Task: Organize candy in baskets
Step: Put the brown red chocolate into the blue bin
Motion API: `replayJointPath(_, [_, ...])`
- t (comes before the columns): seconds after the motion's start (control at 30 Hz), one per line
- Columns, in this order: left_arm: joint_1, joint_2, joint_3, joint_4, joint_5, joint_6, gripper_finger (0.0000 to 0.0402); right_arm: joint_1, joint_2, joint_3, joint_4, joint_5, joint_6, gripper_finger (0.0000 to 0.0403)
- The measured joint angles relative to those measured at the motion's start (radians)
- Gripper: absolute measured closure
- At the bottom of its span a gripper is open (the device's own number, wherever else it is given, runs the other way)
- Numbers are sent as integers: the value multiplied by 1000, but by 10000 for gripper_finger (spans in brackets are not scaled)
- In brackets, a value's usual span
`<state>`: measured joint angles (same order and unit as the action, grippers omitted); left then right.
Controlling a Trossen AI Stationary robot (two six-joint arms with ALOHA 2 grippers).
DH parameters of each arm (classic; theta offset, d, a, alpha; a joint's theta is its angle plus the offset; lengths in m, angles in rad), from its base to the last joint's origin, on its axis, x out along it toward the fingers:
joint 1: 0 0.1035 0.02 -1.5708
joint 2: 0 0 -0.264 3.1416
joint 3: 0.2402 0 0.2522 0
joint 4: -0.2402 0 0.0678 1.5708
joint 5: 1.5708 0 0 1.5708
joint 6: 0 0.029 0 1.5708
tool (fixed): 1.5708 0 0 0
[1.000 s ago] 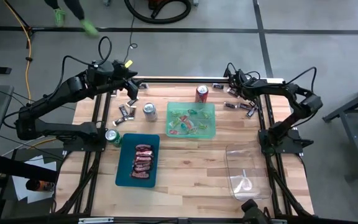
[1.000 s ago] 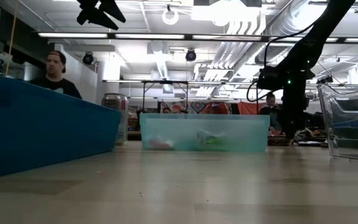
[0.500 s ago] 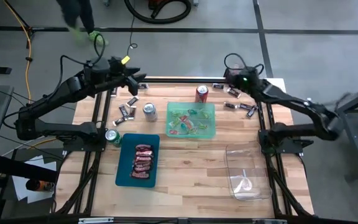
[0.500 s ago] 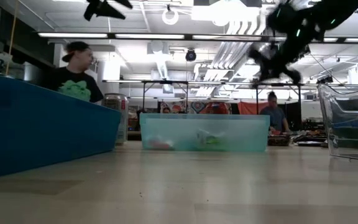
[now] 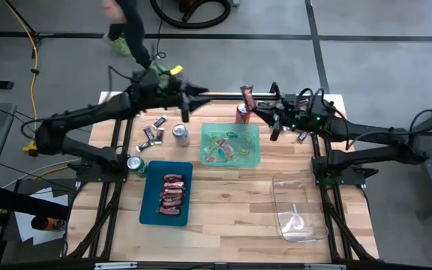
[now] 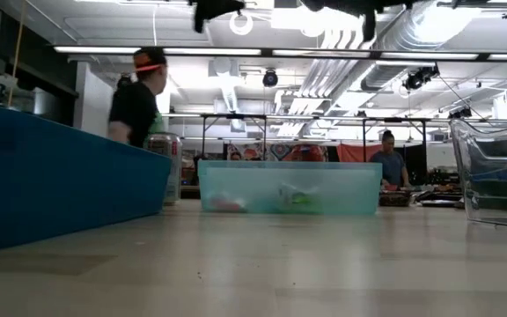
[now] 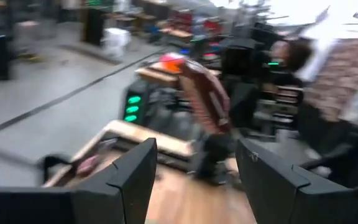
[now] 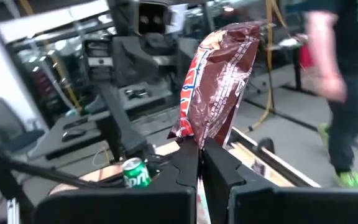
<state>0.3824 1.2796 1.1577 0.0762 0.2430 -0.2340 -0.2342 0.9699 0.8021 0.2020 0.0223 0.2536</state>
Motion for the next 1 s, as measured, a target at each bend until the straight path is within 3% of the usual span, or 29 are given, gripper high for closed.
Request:
replayJointPath(0.2, [-89, 84, 0, 187, 37, 0, 195, 60, 101, 131, -19, -1, -145, 403])
replayJointPath(0.43, [-137, 98, 0, 273, 8, 0, 195, 75, 187, 246, -69, -59, -213, 403])
replayJointPath(0.73, [-148, 98, 0, 291, -73, 1, 195, 81, 287, 298, -106, -148, -243, 403])
replayJointPath(1.0, [-142, 95, 0, 286, -77, 26, 203, 84, 289, 298, -112, -129, -243, 403])
